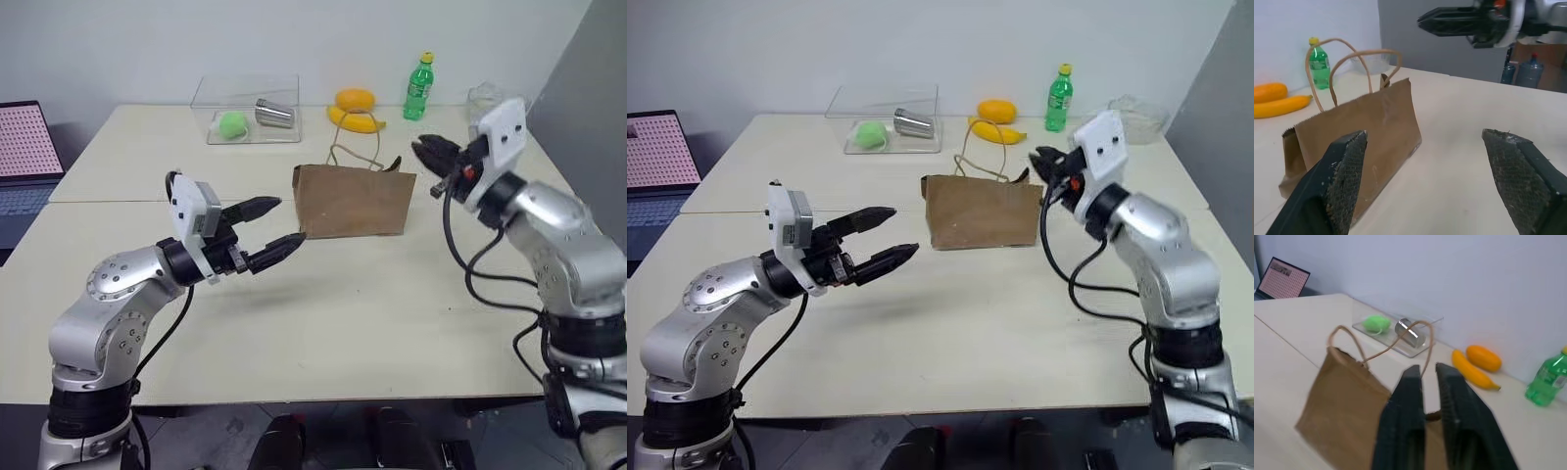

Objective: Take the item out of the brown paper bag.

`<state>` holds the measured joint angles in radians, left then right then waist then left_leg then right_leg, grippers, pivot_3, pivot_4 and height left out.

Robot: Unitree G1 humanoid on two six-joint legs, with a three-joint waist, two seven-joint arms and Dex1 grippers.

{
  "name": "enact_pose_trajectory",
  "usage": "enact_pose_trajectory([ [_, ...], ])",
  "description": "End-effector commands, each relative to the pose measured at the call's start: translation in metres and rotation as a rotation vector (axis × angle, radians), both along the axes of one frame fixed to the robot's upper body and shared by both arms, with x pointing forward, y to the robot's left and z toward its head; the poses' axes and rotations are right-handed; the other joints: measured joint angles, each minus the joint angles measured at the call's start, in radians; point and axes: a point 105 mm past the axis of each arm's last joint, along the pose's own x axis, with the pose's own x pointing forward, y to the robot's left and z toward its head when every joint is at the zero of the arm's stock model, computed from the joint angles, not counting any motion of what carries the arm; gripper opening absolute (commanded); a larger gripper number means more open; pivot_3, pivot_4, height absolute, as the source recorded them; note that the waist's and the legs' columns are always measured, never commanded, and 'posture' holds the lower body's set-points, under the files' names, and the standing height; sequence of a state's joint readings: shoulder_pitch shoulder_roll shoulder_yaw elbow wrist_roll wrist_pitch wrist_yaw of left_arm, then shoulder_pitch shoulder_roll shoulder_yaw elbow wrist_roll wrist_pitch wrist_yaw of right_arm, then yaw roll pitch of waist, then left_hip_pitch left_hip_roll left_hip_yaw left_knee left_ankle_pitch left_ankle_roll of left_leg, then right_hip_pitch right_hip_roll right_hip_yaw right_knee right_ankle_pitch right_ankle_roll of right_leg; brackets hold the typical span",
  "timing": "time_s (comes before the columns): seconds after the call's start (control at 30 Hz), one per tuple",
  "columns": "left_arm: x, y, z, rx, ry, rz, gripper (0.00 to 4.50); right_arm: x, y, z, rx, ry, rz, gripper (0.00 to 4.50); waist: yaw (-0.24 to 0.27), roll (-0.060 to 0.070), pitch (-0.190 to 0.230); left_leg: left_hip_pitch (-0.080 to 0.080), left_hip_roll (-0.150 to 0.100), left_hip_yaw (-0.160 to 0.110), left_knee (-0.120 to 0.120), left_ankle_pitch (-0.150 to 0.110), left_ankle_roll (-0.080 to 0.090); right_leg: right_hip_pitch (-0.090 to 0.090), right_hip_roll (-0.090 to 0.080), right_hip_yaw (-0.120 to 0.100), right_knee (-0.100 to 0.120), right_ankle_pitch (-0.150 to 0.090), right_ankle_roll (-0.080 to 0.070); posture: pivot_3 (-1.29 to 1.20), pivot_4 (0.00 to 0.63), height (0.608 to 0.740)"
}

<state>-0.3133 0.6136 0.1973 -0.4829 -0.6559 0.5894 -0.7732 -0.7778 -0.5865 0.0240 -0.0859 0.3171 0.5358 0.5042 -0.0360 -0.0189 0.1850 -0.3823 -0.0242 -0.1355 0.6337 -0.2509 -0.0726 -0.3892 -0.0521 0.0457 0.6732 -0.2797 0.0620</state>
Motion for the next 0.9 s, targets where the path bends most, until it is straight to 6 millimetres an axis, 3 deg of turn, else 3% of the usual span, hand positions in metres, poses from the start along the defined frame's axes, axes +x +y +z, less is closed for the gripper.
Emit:
enact_pose_trajectory([
  [0.03, -0.012, -0.014, 0.013, -0.007, -0.092, -0.044, 3.94, 0.035, -0.013, 0.007, -0.131, -0.022, -0.052, 0.02, -0.002, 0.000, 0.000, 0.000, 0.000, 0.000, 0.000, 0.000, 0.000, 0.000, 0.000, 0.000, 0.000, 0.000, 0.000, 0.00, 0.150, 0.740],
  [0.13, -0.011, -0.020, 0.018, -0.052, -0.133, -0.024, 3.94, 0.062, -0.020, 0.003, -0.216, 0.009, -0.077, 0.02, -0.006, 0.000, 0.000, 0.000, 0.000, 0.001, -0.001, 0.000, 0.000, 0.000, 0.000, 0.000, 0.000, 0.000, 0.000, 0.00, 0.150, 0.740],
  [0.27, -0.019, -0.024, 0.018, -0.038, -0.213, -0.018, 3.94, 0.079, -0.015, -0.001, -0.307, 0.048, -0.045, 0.02, -0.019, 0.000, 0.000, 0.000, 0.000, 0.001, -0.003, 0.000, 0.000, -0.001, 0.000, 0.001, -0.001, 0.000, -0.001, 0.00, 0.150, 0.740],
  [0.4, -0.016, -0.012, 0.010, -0.059, -0.211, 0.067, 3.94, 0.091, 0.010, -0.005, -0.377, 0.058, -0.027, 0.02, -0.027, 0.000, 0.000, 0.000, 0.000, 0.002, -0.004, 0.000, 0.000, -0.001, -0.001, 0.002, -0.004, 0.000, -0.001, 0.00, 0.150, 0.740],
  [0.7, -0.012, 0.006, -0.004, -0.003, -0.214, 0.140, 3.94, 0.087, 0.067, -0.011, -0.431, 0.009, 0.108, 0.02, -0.030, 0.001, 0.001, 0.000, 0.000, 0.001, -0.004, 0.000, -0.001, -0.003, 0.000, 0.001, 0.001, 0.000, -0.001, 0.00, 0.150, 0.740],
  [0.8, -0.014, 0.005, -0.008, 0.019, -0.213, 0.126, 3.94, 0.081, 0.073, -0.025, -0.533, 0.047, 0.190, 0.02, -0.029, 0.001, 0.001, 0.000, 0.000, 0.000, -0.004, 0.000, -0.001, -0.003, 0.000, 0.001, 0.001, 0.000, -0.001, 0.00, 0.150, 0.740],
  [0.9, -0.017, 0.006, -0.011, 0.048, -0.212, 0.116, 3.94, 0.076, 0.067, -0.036, -0.640, 0.078, 0.238, 0.02, -0.029, 0.002, 0.001, 0.000, -0.001, 0.001, -0.004, 0.000, -0.001, -0.003, -0.001, 0.001, 0.001, 0.000, -0.001, 0.00, 0.150, 0.740],
])
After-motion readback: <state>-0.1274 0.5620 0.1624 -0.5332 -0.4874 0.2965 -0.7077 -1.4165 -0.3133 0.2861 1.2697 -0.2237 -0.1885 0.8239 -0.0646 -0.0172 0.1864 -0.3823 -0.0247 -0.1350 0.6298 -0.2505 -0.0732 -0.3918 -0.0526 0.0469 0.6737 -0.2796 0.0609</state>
